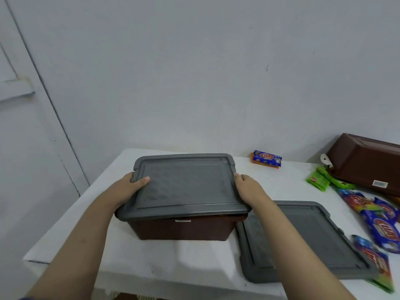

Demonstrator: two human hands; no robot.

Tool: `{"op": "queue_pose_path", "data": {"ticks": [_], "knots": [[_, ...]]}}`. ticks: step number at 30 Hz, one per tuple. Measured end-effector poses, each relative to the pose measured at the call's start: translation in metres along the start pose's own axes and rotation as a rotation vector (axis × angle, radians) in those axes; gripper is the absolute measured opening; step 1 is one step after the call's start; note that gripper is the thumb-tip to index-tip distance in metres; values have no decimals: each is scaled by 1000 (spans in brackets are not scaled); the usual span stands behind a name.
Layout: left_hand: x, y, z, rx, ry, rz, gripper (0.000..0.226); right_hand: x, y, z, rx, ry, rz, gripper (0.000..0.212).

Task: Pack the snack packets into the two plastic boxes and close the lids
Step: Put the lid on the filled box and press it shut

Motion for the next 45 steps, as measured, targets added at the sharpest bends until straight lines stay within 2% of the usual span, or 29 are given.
{"op": "queue_pose_path", "data": {"ticks": [3,6,10,11,13,15,20,24,26,29,33,37,42,44,45], "knots": [[3,-2,-8,143,38,-91,84,-8,4,7,80,-100,35,60],[4,1,-7,248,46,-119,72,-15,7,7,105,-126,53,65],[-4,24,1,606,261,-36,49,-22,-6,12,-80,43,8,72],[-7,30,9,730,276,-36,44,-25,-10,16,-168,96,-18,75],[-8,36,32,893,215,-48,51,-31,-14,24,-293,143,-69,72],[-8,35,42,925,160,-53,58,-34,-15,29,-363,122,-90,66],[-10,31,44,946,117,-20,59,-39,-22,33,-677,126,-119,64],[-10,30,49,990,47,7,57,-49,-26,40,-733,49,-188,63],[-8,31,53,993,6,114,58,-55,-25,47,-727,13,-230,63],[-6,37,72,926,-109,277,65,-55,-25,48,-618,52,-269,62],[4,43,97,898,-180,219,86,-44,-29,32,-269,162,-321,51],[24,57,111,918,-172,180,88,-20,-31,29,-209,111,-301,50],[30,50,115,918,-126,188,90,31,-23,3,390,55,-311,37],[34,49,113,910,-121,173,89,61,-13,-1,448,117,-297,38],[37,50,113,899,-127,153,89,78,-10,0,400,163,-301,39]]}}
Point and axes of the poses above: each hand's wrist, its own x-axis towards the middle knuckle, its own z-axis out of the palm, y = z × x, the point moved 5 cm from there along x, towards the middle knuckle, and after that the axes turned 13 degrees about z, right-handed, at the moved point
